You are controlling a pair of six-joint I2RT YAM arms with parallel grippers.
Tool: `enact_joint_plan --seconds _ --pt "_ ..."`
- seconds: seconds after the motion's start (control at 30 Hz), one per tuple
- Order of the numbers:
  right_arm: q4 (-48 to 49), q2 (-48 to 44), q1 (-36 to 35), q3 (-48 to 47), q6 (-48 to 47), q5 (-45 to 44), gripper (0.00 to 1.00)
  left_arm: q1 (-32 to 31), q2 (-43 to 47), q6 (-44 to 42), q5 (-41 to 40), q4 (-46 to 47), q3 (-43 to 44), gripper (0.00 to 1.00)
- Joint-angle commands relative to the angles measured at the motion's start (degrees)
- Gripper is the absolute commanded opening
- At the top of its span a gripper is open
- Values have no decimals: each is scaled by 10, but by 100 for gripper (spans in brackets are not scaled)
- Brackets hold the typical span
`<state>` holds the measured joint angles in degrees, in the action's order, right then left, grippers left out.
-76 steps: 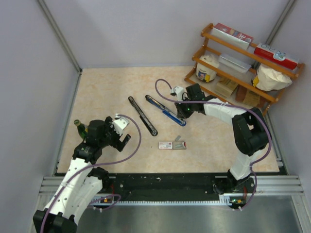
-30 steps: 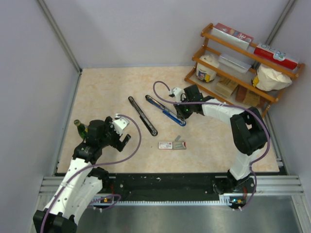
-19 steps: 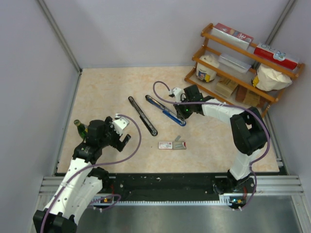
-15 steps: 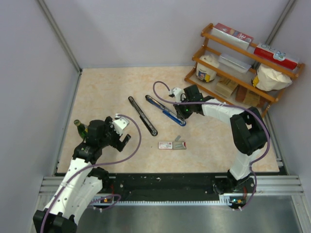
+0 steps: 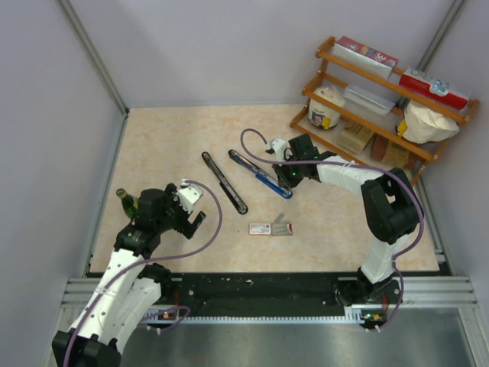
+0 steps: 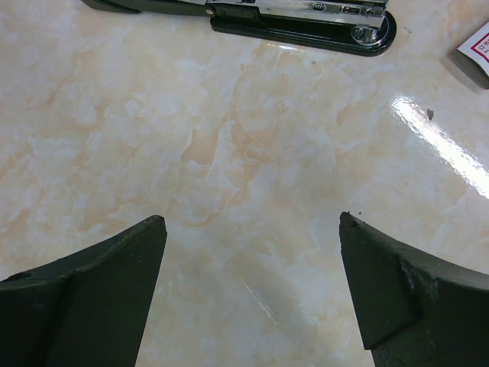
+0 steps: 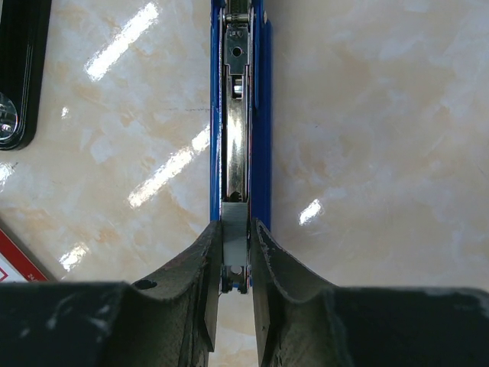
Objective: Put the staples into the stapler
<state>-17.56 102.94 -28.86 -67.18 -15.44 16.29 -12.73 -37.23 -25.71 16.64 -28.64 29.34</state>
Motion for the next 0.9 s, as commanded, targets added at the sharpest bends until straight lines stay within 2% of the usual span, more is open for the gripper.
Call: enact_joint_plan --seconds 0.0,0.47,0.67,0.87 --pt "-1 12 -4 -17 -9 -6 21 4 8 -7 3 21 -6 99" --pt "-2 10 -4 -16 -13 -6 27 4 7 -8 5 22 -8 99" --pt "-2 -5 -4 -14 -23 -12 34 4 6 -8 5 21 -7 99" --pt "5 -38 -4 -4 -45 -10 46 5 10 -7 4 21 -8 99"
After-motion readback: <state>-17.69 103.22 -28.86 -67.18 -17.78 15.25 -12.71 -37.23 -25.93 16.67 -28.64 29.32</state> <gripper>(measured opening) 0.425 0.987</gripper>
